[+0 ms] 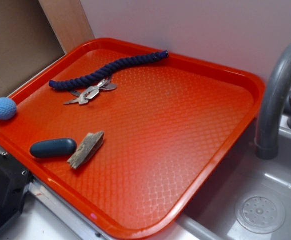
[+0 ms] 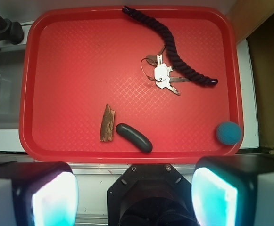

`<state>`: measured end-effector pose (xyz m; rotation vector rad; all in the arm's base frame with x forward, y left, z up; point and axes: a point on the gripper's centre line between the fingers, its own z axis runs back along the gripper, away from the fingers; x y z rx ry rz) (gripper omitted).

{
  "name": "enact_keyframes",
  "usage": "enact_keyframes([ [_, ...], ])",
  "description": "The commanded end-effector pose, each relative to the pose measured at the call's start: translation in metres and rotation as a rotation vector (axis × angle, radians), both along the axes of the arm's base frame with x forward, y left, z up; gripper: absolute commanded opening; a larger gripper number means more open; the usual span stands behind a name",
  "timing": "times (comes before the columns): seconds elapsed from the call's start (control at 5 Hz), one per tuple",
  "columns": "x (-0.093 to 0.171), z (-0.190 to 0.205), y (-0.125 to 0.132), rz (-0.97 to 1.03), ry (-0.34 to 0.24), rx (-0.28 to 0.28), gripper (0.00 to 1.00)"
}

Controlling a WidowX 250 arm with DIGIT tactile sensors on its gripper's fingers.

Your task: Grab the blue ball.

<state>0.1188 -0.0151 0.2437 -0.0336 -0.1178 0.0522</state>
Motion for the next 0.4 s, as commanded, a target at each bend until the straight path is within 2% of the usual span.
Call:
enact_keyframes([
  [0.0, 0.0, 0.0, 0.0, 0.0, 0.0, 0.0, 1.0],
  [0.2, 0.019, -0.035, 0.042, 0.25, 0.006, -0.022, 1.0],
])
